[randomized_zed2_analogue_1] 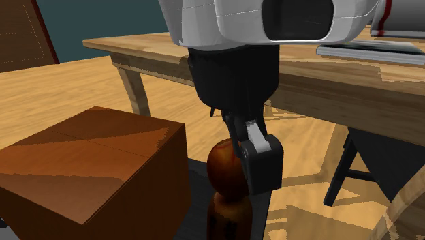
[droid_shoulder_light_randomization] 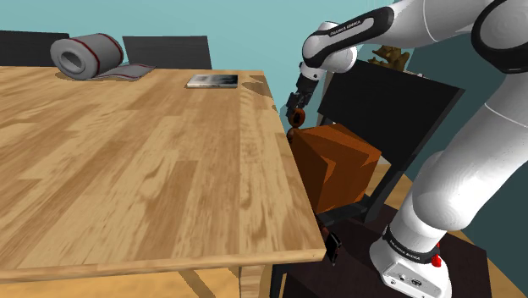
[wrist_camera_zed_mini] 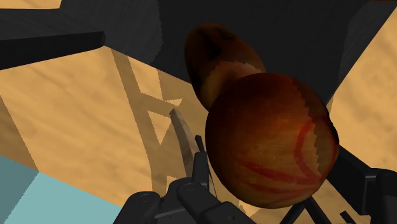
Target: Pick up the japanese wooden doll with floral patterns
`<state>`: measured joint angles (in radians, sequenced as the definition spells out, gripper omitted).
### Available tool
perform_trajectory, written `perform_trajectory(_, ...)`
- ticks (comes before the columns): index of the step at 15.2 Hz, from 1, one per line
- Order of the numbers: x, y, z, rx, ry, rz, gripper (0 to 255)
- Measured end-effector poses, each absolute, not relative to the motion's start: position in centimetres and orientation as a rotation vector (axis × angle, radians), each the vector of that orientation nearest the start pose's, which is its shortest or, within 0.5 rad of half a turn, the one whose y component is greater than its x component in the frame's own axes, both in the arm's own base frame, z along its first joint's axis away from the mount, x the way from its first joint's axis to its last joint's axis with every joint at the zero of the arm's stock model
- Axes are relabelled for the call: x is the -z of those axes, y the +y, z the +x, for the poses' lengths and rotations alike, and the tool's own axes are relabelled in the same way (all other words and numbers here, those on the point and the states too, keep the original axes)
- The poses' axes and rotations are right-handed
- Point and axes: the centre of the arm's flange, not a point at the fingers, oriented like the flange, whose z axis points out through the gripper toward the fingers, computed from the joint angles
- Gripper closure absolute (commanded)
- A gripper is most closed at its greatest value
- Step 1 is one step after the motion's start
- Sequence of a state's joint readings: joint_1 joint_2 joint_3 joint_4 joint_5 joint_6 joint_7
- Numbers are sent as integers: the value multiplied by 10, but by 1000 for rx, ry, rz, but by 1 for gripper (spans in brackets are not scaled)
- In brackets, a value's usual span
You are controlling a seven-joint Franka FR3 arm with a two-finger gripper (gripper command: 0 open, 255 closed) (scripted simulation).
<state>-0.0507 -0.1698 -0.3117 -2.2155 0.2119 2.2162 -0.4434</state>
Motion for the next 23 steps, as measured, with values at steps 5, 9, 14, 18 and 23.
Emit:
perform_trajectory(5, -462, -180, 481, 354, 50, -2971, 255)
perform_trajectory(9, -467, -180, 480, 348, 49, -2970, 255)
perform_trajectory(14, -490, -179, 481, 347, 49, -2970, 255)
perform_trajectory(18, -513, -178, 481, 347, 49, -2970, 255)
perform_trajectory(23, -537, -180, 481, 347, 49, -2970, 255)
